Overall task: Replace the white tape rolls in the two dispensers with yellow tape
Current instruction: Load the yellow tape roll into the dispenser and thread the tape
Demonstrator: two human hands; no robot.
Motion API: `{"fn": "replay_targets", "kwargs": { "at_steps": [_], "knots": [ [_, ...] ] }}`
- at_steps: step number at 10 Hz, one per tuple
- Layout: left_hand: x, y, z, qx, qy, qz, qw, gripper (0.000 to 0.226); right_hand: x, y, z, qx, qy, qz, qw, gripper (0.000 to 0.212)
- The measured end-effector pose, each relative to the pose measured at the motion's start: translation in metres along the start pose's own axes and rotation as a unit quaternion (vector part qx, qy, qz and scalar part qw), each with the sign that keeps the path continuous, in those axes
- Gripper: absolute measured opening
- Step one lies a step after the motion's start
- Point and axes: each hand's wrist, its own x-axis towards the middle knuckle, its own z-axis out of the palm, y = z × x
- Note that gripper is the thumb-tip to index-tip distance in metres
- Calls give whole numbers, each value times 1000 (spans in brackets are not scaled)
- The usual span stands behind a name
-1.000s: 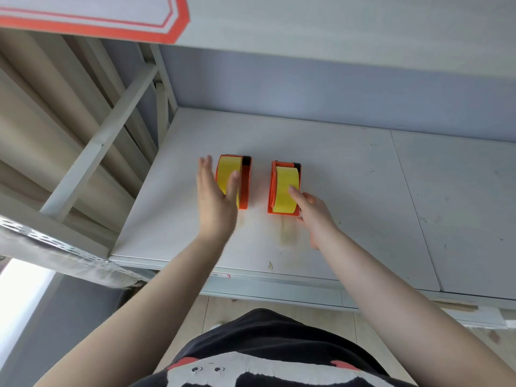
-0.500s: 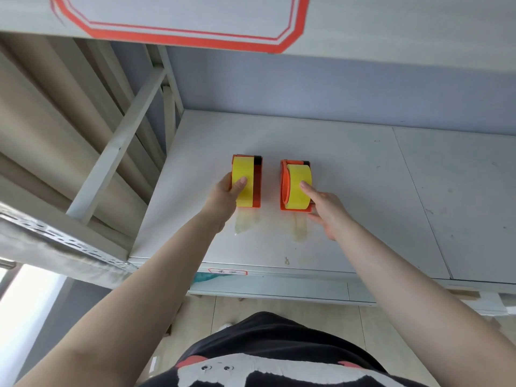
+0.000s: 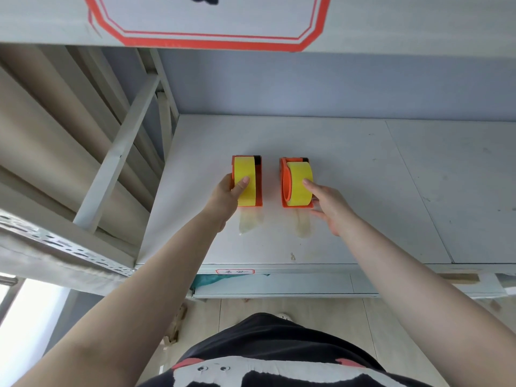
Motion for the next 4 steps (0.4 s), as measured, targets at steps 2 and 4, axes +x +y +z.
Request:
{"fn": "replay_targets", "kwargs": {
  "at_steps": [2, 4],
  "knots": [
    [-9, 1, -8, -5, 46, -7, 999, 66, -9, 3, -2, 17, 47, -27, 998, 71],
    [-38, -2, -23, 24, 128, 31, 991, 56, -31, 3, 2, 29, 141, -94, 985, 65]
  ]
}}
